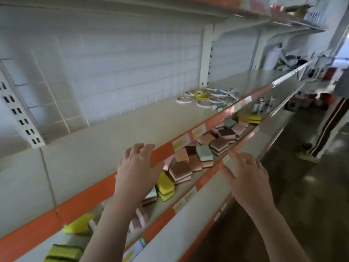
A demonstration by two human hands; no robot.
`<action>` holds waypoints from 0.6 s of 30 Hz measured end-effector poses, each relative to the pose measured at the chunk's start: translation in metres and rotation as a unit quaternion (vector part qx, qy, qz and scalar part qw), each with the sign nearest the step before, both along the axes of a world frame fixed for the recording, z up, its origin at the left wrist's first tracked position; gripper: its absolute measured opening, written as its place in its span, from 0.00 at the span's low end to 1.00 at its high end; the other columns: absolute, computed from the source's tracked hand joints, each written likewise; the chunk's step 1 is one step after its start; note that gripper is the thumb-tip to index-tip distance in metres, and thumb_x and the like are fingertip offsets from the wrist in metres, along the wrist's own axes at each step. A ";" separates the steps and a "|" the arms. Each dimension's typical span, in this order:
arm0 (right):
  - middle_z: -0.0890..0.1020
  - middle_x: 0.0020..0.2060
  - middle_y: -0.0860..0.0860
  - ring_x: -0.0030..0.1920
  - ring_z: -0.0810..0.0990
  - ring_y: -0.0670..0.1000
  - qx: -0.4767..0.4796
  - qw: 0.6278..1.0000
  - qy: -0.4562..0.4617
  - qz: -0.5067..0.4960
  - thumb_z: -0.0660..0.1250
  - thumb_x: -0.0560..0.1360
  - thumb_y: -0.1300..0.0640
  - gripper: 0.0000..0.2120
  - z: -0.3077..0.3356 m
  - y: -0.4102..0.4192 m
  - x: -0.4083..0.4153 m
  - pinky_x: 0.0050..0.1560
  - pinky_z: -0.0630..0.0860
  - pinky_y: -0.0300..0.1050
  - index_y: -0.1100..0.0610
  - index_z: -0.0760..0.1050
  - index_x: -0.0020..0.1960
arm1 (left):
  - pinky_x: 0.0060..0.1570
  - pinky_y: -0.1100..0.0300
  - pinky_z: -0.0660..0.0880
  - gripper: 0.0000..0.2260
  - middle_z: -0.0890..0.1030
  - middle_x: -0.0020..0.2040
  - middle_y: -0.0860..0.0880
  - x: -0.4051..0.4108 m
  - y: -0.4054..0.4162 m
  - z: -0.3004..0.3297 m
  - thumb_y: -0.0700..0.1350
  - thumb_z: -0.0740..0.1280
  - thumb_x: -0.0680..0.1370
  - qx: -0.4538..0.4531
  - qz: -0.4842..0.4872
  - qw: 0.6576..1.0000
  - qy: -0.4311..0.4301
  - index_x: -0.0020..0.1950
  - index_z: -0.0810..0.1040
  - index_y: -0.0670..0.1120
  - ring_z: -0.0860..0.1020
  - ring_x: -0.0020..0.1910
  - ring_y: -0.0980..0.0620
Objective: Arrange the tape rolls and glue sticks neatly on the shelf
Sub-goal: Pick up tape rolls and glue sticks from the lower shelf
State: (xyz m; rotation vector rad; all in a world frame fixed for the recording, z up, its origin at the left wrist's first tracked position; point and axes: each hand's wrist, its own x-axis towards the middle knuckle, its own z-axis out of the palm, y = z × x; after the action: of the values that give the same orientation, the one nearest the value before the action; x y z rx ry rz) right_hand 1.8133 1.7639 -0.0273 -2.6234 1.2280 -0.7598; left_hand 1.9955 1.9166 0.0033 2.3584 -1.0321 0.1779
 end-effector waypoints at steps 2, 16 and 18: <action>0.74 0.62 0.50 0.64 0.71 0.51 -0.009 1.000 -0.003 0.002 0.59 0.77 0.44 0.22 -0.002 -0.045 0.010 0.64 0.66 0.47 0.52 0.67 0.68 | 0.64 0.53 0.63 0.25 0.68 0.68 0.48 0.006 -0.048 -0.002 0.53 0.67 0.75 -0.001 -0.001 1.000 -0.004 0.70 0.68 0.50 0.64 0.68 0.45; 0.75 0.59 0.51 0.61 0.73 0.53 -0.013 0.998 -0.046 0.044 0.59 0.77 0.50 0.17 0.027 -0.349 0.092 0.59 0.70 0.48 0.53 0.70 0.65 | 0.64 0.52 0.63 0.23 0.70 0.67 0.47 0.066 -0.323 0.017 0.51 0.67 0.75 -0.022 0.049 0.998 -0.027 0.69 0.70 0.47 0.65 0.66 0.45; 0.76 0.56 0.51 0.58 0.74 0.52 -0.024 0.996 -0.045 0.071 0.61 0.77 0.51 0.17 0.027 -0.386 0.106 0.57 0.70 0.47 0.53 0.71 0.64 | 0.64 0.53 0.64 0.23 0.70 0.68 0.47 0.071 -0.349 0.015 0.51 0.67 0.75 -0.021 0.083 0.996 -0.032 0.69 0.70 0.47 0.66 0.66 0.45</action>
State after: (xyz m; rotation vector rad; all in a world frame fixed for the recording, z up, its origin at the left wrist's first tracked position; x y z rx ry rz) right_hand 1.9189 1.3781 -0.0004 -2.6477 0.9985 -0.8806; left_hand 2.0661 1.5671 0.0186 2.4131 -0.8531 0.3369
